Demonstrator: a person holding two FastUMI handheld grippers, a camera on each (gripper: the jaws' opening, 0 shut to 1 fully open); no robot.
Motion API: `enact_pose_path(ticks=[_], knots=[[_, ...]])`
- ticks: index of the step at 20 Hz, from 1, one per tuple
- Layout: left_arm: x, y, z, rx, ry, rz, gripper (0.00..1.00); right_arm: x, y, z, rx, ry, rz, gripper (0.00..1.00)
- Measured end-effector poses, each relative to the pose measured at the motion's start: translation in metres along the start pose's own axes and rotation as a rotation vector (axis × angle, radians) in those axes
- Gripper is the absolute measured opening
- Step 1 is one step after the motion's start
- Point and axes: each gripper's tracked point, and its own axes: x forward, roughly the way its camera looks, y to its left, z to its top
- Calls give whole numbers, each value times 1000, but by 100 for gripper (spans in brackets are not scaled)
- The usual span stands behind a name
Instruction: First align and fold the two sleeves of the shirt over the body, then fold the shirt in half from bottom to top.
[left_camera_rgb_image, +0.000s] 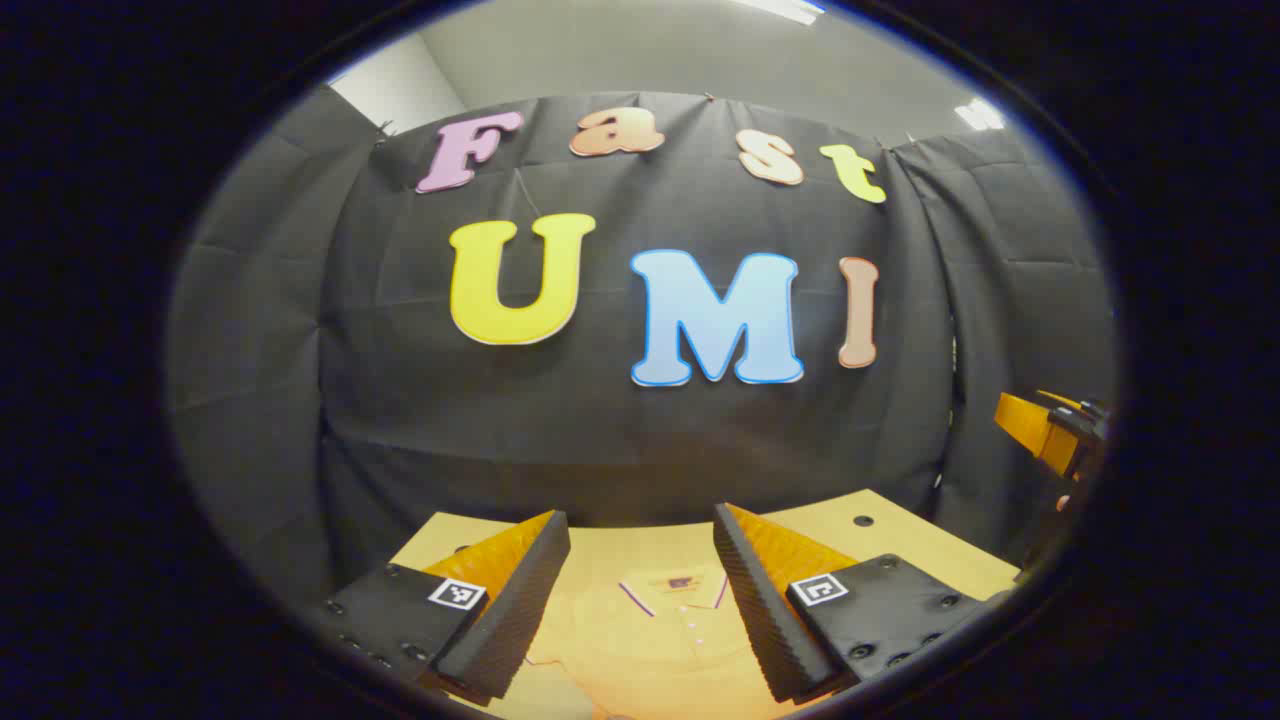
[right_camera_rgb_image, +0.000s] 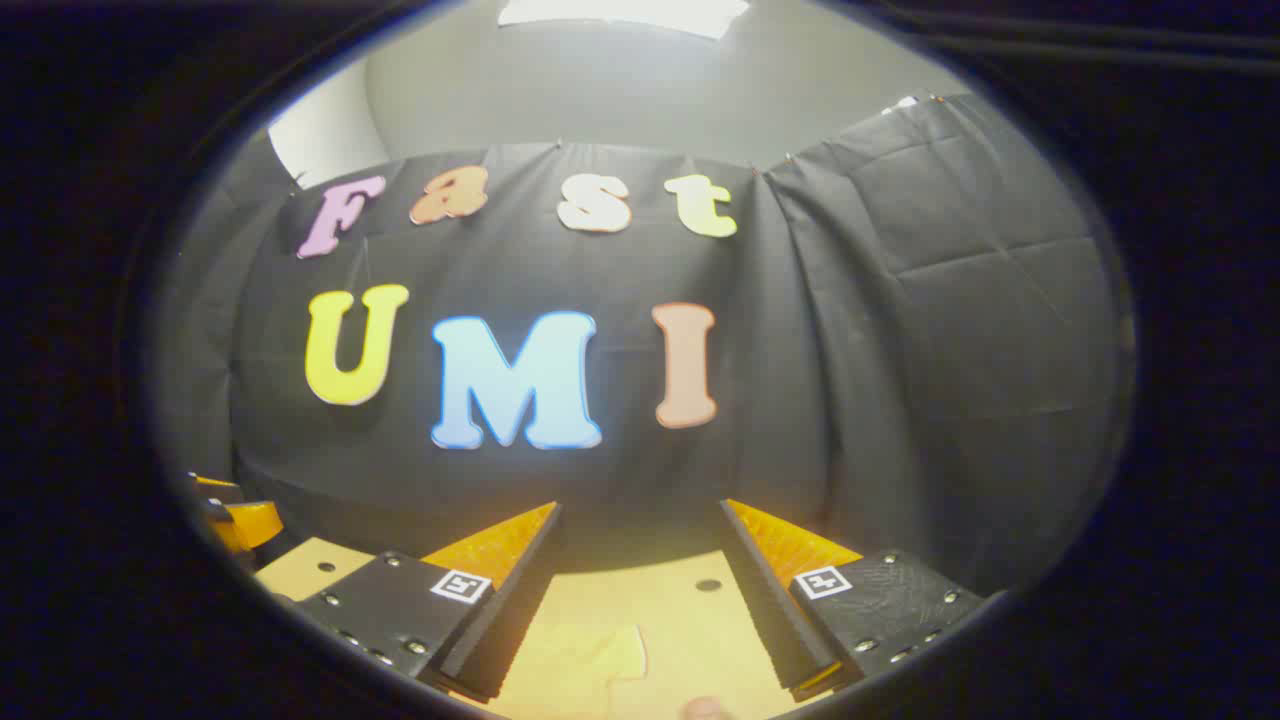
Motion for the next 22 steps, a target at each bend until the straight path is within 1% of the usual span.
enact_pose_path(ticks=[2, 5, 6, 9, 11, 14, 15, 16, 18, 19, 20, 21, 22], knots=[[-4, 15, 3, -16, -3, 31, 94, 11, 13, 0, -2, 6, 25, 95], [-7, 31, -1, -16, 19, 64, 95, 11, 25, -10, 15, 47, 52, 96], [-5, 33, 1, -10, 16, 69, 94, 11, 26, -13, 8, 55, 57, 96], [-1, 29, 1, 6, 23, 65, 95, 8, 27, -23, -15, 95, 84, 93], [5, 25, 2, 15, 19, 59, 94, 10, 28, -24, 0, 114, 98, 94], [14, 16, -1, 14, 24, 52, 95, 9, 28, -30, 8, 125, 100, 95], [16, 14, -3, 10, 27, 49, 94, 11, 28, -32, 8, 128, 100, 95], [17, 13, -4, 10, 32, 52, 94, 12, 28, -34, 9, 135, 103, 93], [21, 12, -5, 11, 37, 54, 94, 15, 25, -40, 6, 155, 110, 95], [23, 11, -7, 12, 37, 56, 94, 17, 23, -44, 1, 165, 113, 93], [24, 11, -8, 14, 38, 59, 94, 20, 22, -51, -6, 182, 119, 95], [25, 12, -7, 16, 39, 62, 94, 23, 21, -59, -12, 211, 131, 93], [26, 11, -7, 17, 39, 66, 94, 26, 21, -70, -17, 251, 152, 95]])
